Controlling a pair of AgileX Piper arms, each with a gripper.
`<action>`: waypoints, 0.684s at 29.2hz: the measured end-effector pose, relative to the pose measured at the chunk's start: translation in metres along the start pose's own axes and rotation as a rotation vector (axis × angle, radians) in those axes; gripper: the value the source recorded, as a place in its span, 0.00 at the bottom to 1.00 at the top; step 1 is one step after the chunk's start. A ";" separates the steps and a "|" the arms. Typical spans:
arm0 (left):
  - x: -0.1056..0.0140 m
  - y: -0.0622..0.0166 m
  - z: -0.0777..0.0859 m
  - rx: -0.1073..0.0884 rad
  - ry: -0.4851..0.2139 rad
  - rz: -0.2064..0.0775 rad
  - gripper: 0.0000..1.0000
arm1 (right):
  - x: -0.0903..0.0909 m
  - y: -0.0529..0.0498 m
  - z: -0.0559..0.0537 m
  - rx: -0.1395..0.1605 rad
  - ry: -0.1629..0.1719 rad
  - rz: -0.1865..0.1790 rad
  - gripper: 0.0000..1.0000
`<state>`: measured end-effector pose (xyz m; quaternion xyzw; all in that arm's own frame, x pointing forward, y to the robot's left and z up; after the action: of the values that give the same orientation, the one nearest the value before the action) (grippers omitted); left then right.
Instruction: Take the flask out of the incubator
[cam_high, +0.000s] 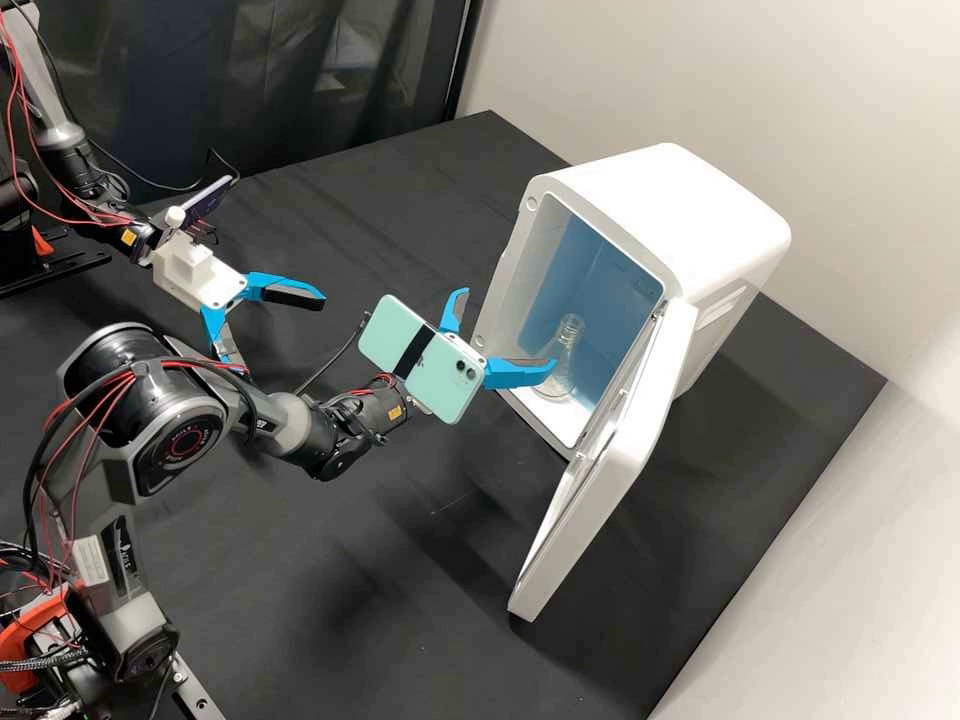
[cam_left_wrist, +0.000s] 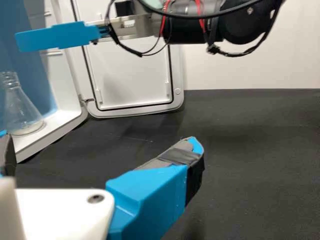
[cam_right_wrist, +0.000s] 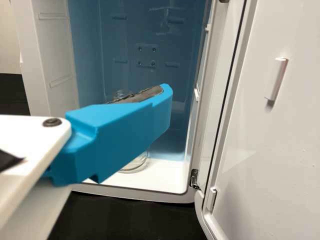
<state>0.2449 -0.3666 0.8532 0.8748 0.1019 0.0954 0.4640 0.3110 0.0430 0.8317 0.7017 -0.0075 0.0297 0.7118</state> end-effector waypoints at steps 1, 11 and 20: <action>-0.001 -0.0003 -0.002 0.005 0.002 -0.002 1.00 | 0.000 0.000 0.000 0.002 0.000 0.000 1.00; -0.007 -0.0016 -0.019 -0.011 0.045 -0.007 1.00 | 0.000 0.000 0.000 0.005 0.000 0.000 1.00; -0.008 0.0006 -0.026 -0.016 0.068 0.010 1.00 | 0.000 0.000 0.000 0.005 0.000 0.000 1.00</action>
<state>0.2301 -0.3486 0.8675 0.8678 0.1124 0.1283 0.4667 0.3110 0.0430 0.8317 0.7035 -0.0074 0.0297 0.7100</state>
